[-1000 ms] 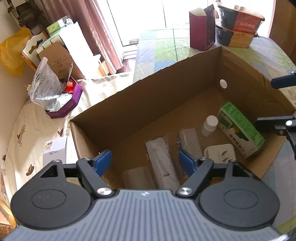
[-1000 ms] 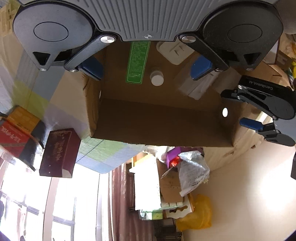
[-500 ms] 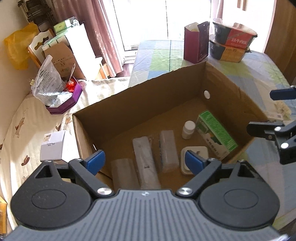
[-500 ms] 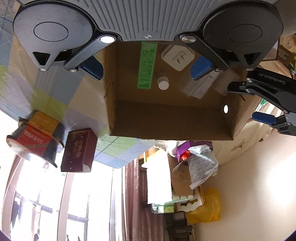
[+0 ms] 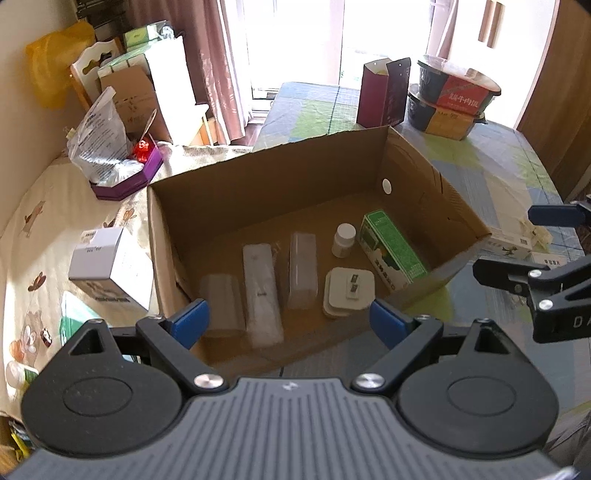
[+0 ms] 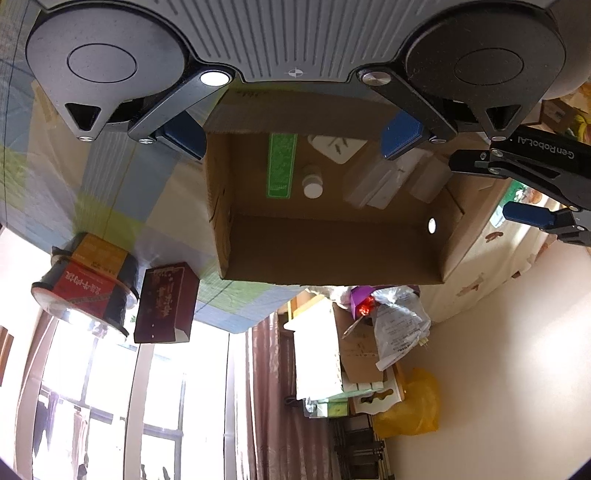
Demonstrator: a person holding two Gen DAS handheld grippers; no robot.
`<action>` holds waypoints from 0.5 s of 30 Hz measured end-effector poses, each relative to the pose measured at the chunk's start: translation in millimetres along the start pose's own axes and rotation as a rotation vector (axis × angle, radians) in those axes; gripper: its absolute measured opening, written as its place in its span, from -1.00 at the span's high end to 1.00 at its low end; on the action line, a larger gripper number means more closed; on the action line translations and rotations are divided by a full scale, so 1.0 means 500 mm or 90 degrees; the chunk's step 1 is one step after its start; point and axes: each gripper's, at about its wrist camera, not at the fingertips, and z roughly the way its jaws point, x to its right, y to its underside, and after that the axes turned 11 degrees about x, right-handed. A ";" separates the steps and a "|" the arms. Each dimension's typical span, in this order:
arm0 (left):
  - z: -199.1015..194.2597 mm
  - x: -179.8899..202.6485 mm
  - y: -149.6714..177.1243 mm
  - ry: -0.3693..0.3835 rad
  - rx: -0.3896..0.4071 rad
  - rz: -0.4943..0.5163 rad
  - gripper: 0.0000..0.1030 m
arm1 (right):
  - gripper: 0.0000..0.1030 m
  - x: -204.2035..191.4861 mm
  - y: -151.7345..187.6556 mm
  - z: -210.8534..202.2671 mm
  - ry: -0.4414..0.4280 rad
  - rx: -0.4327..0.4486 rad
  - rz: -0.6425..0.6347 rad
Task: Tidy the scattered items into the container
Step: 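Move both grippers back from the cardboard box toward the remaining table items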
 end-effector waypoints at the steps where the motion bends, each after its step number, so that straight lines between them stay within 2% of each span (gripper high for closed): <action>1: -0.006 0.000 0.004 0.000 0.000 -0.004 -0.78 | -1.00 -0.002 0.003 -0.005 -0.001 0.001 0.001; 15: -0.057 0.016 0.058 0.003 -0.008 -0.031 -0.78 | -1.00 -0.018 0.045 -0.062 0.001 -0.005 0.020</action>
